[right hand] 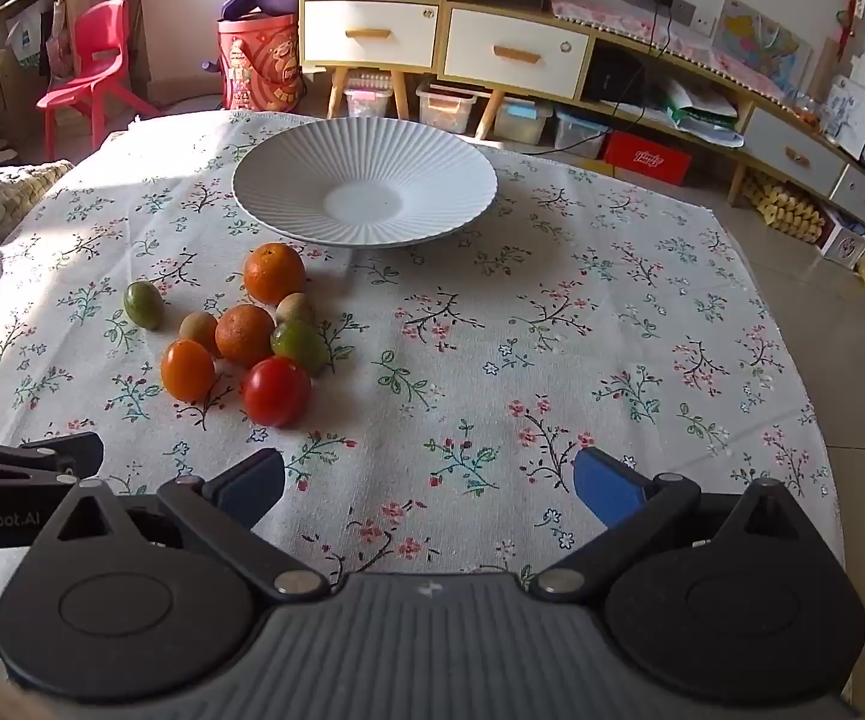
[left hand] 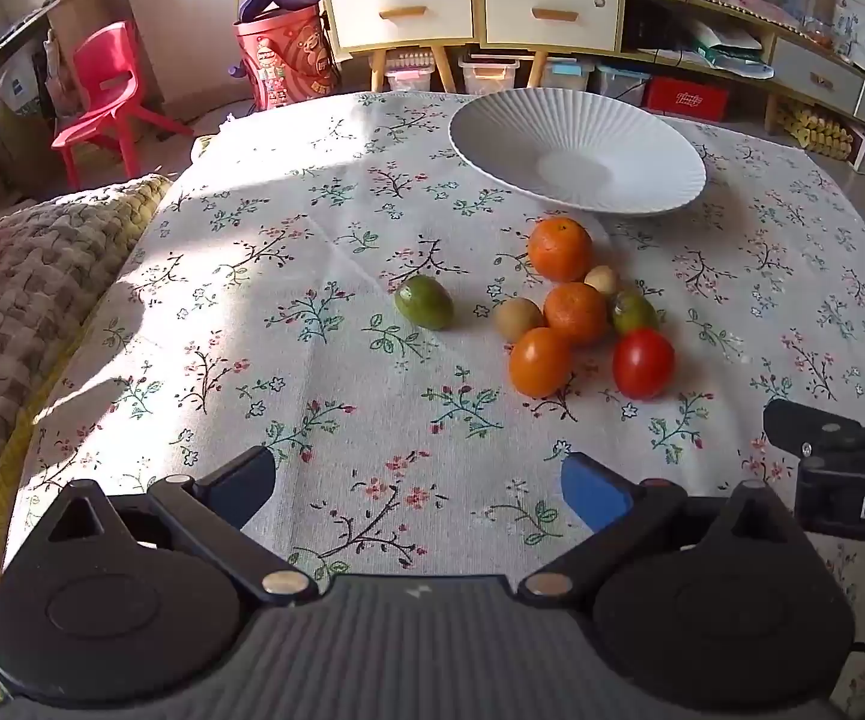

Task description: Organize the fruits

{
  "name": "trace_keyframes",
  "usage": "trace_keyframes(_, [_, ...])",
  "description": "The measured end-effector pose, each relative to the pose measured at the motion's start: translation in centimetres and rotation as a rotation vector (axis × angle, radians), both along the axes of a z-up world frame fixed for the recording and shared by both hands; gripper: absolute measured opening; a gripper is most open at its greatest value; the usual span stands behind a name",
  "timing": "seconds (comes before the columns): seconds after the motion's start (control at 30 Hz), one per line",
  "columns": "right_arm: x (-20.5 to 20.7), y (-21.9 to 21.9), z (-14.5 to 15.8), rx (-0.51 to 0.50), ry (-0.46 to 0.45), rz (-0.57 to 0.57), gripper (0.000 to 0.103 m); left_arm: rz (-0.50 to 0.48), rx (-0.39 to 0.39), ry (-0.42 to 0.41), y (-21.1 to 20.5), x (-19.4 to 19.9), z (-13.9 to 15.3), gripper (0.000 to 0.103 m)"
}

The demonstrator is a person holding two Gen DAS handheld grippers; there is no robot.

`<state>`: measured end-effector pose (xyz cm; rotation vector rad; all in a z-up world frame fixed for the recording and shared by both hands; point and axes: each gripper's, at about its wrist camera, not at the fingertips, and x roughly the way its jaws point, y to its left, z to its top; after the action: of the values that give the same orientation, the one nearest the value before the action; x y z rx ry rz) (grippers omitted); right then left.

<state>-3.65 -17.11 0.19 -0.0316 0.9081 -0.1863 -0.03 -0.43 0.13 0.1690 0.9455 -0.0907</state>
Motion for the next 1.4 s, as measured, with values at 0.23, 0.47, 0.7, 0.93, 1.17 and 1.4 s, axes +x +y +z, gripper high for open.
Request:
trace_keyframes(0.23, [0.05, -0.02, 0.01, 0.001, 0.000, 0.001, 0.103, -0.002, -0.001, 0.000, 0.12, 0.00, -0.02, 0.092])
trace_keyframes(0.47, [-0.04, 0.04, 0.01, 0.001, 0.000, 0.001, 0.103, -0.003, -0.002, -0.001, 0.11, -0.02, -0.02, 0.092])
trace_keyframes(0.7, [-0.04, 0.04, 0.01, 0.002, 0.000, 0.001, 0.103, -0.003, -0.003, -0.001, 0.16, -0.01, -0.04, 0.092])
trace_keyframes(0.93, [-0.01, 0.16, -0.06, 0.002, -0.003, 0.000, 0.103, -0.002, -0.005, -0.003, -0.05, 0.06, 0.16, 0.092])
trace_keyframes(1.17, [0.01, 0.04, 0.37, 0.004, -0.003, 0.000, 0.103, -0.006, -0.006, -0.004, -0.15, -0.02, 0.28, 0.092])
trace_keyframes(1.4, [-0.04, 0.00, 0.38, 0.006, -0.006, -0.002, 0.103, -0.005, -0.006, -0.003, -0.16, -0.02, 0.29, 0.092])
